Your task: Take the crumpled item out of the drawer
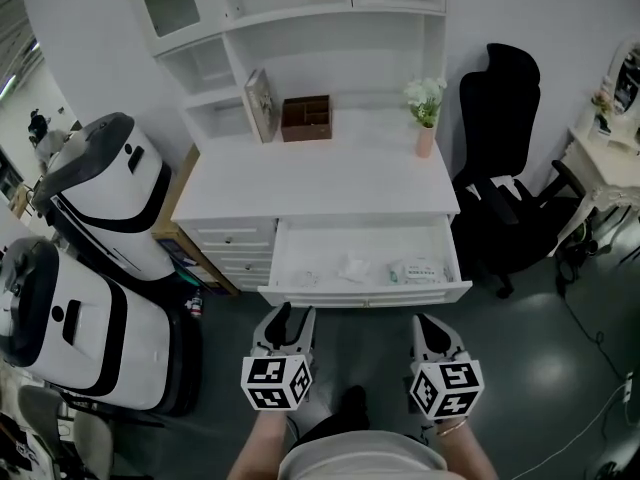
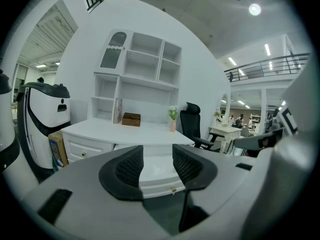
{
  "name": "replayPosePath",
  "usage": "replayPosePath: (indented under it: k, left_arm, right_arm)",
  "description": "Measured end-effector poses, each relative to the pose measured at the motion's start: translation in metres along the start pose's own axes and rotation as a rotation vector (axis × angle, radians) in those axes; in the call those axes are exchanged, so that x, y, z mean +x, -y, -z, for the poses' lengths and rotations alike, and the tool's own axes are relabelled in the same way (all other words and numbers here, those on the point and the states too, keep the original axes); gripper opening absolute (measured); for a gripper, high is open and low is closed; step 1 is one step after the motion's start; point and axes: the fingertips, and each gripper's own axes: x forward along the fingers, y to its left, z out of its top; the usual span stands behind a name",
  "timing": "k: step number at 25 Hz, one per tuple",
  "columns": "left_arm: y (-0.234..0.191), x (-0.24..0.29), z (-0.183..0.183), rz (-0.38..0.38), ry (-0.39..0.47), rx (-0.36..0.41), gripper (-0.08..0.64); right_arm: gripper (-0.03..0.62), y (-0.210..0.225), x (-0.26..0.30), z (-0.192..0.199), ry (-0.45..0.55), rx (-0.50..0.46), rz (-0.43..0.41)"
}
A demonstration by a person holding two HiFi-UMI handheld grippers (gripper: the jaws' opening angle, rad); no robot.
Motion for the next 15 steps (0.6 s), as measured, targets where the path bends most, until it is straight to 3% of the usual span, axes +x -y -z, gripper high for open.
replayPosePath:
  k: [15]
  left_arm:
    - [-0.021,0.063,-0.018,0.074,-0.013,-0.007,0.167]
  right_arm:
    - [0.002,0.002,0.048,-0.017,-0.005,0.013,0.063]
